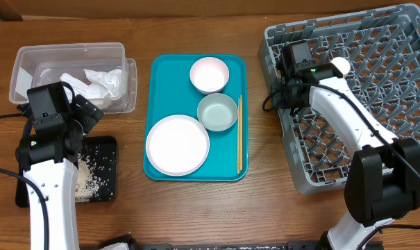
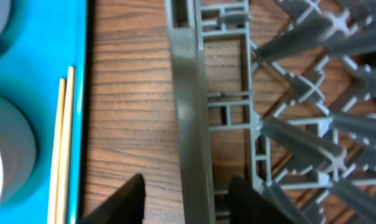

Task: Sort waste into correct bins and load items into the dishwasher
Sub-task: 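Move the right gripper left from the rack toward the teal tray, then lower the right gripper onto the grey bowl's rim and grip it, then lift the grey bowl and carry it right over the dish rack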

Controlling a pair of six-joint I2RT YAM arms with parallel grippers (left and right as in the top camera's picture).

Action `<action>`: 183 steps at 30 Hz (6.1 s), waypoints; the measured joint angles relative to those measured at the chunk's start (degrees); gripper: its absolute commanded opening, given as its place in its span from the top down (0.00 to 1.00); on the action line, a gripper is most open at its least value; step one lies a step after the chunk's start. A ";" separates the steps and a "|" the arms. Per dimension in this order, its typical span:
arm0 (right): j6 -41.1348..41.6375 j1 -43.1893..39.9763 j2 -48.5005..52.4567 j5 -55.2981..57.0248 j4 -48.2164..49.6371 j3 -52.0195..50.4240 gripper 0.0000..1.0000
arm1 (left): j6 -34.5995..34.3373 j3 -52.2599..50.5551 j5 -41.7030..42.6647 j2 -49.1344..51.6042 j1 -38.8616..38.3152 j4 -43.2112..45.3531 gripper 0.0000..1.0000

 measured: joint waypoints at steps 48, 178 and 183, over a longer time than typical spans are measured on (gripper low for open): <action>19.50 -0.26 5.68 3.02 12.61 -0.11 0.77 | 0.00 0.00 0.00 0.00 0.00 -0.02 0.00; 13.38 -14.86 11.96 -23.65 -43.76 54.77 0.96 | 0.00 0.00 0.00 0.00 0.00 0.02 0.00; 5.55 -23.67 11.96 -35.52 -44.11 53.16 0.96 | 0.00 0.00 0.00 0.00 -0.02 0.02 0.00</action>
